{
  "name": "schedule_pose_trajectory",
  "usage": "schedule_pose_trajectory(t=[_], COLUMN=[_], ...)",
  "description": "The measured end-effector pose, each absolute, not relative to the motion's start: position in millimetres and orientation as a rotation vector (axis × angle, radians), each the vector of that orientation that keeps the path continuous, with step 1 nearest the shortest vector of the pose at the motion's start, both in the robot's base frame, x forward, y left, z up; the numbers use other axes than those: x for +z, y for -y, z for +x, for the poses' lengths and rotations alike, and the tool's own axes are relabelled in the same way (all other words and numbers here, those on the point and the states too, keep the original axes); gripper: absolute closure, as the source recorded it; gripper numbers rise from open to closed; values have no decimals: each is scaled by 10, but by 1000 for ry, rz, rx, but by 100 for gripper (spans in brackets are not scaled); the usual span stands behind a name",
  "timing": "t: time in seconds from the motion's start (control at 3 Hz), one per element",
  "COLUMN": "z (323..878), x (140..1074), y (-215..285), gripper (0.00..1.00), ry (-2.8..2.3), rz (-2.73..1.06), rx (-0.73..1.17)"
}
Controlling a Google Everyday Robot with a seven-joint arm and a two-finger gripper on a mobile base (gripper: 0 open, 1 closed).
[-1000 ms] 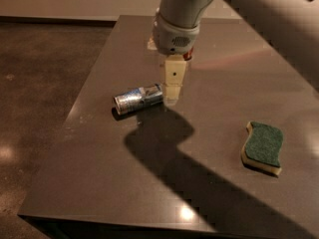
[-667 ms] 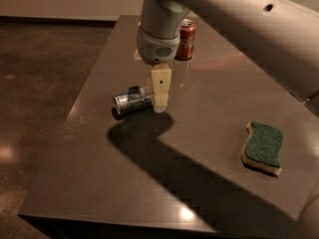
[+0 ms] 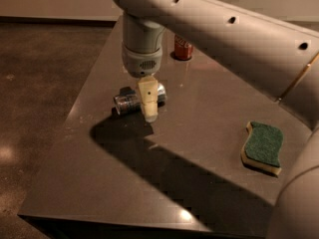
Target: Place redbull can upright
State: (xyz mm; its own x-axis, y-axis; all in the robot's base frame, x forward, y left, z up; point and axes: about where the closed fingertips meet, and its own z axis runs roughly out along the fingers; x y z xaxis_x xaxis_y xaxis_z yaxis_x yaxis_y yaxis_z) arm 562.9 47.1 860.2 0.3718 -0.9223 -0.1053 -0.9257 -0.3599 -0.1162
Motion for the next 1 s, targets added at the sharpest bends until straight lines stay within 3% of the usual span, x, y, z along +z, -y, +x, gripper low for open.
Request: schedule_pose_trajectory(t=[0.33,0.67,1.0], z=[5573,5528,5507], x=[8499,8430,8388], y=[-588,-677,-728], gripper=[0,16,40], ry=[-1671,-1673,-1680], rz=[-2511,-2538,-2549], rx=[9,-17,-28])
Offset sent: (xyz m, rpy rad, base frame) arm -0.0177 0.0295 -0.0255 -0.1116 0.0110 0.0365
